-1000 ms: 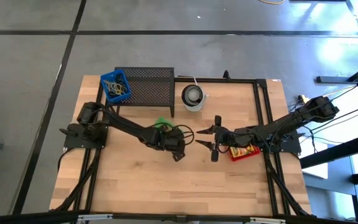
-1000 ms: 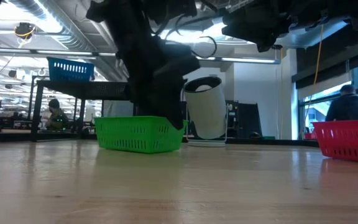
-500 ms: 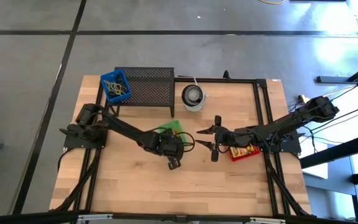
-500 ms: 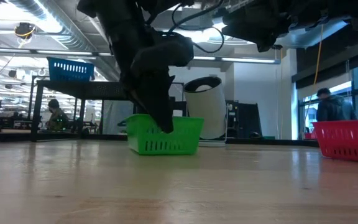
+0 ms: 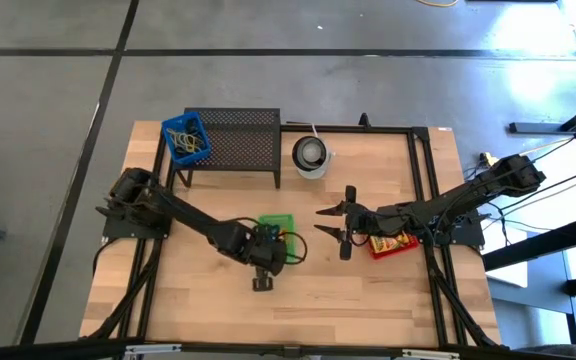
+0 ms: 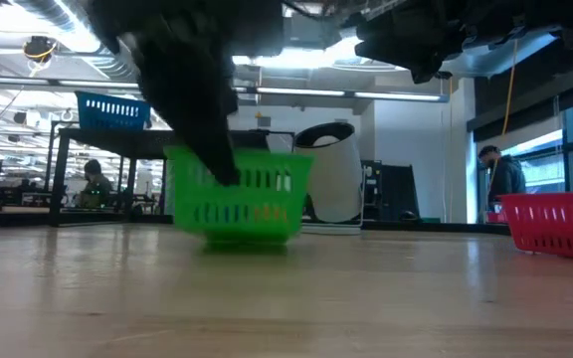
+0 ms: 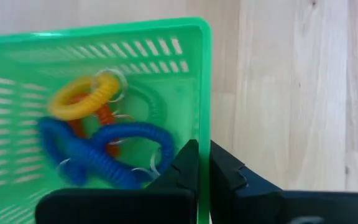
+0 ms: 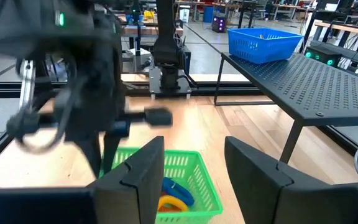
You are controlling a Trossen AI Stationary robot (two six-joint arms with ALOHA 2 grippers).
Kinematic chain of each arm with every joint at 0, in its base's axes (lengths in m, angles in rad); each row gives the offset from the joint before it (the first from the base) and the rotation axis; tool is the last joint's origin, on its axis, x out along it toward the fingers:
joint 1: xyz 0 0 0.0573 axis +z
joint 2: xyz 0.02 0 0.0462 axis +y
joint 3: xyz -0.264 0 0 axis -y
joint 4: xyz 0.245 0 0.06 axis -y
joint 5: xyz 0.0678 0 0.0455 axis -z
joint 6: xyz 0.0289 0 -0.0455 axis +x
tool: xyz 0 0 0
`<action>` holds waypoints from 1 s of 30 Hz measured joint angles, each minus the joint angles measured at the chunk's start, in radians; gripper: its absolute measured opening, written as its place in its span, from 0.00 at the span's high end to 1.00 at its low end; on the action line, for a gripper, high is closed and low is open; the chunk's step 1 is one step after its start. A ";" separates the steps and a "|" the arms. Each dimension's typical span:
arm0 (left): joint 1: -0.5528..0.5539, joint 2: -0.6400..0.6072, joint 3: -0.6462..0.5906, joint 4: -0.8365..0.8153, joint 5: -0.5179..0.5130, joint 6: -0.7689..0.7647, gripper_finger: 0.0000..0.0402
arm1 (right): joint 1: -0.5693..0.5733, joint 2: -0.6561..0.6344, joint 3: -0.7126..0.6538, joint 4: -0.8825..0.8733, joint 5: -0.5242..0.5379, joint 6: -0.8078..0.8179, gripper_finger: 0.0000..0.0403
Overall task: Pick & Place Office Desk Supplies
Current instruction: Put the green bin on the shelf
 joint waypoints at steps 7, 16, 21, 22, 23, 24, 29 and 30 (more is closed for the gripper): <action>-0.004 -0.166 0.000 -0.114 -0.080 0.023 0.99 | 0.000 0.000 0.000 0.000 0.000 0.000 0.58; -0.001 -0.376 0.000 -0.122 -0.234 0.167 0.99 | 0.000 0.000 0.000 -0.002 0.000 0.000 0.58; 0.029 -0.459 0.000 -0.157 -0.361 0.387 0.99 | 0.000 0.000 0.000 -0.001 0.003 0.000 0.58; 0.046 -0.471 0.000 -0.161 -0.364 0.419 0.99 | 0.000 0.000 0.000 -0.001 0.003 0.000 0.58; 0.066 -0.480 0.000 -0.170 -0.364 0.443 0.99 | 0.000 0.000 0.000 -0.001 0.003 0.000 0.58; 0.090 -0.488 0.000 -0.184 -0.362 0.461 0.99 | 0.000 0.000 0.000 0.000 0.003 0.000 0.58; 0.247 -0.507 0.000 -0.261 -0.322 0.487 0.99 | 0.000 0.000 0.000 0.000 0.003 -0.001 0.58; 0.283 -0.507 0.000 -0.276 -0.311 0.487 0.99 | 0.000 0.000 0.000 0.000 0.003 -0.001 0.58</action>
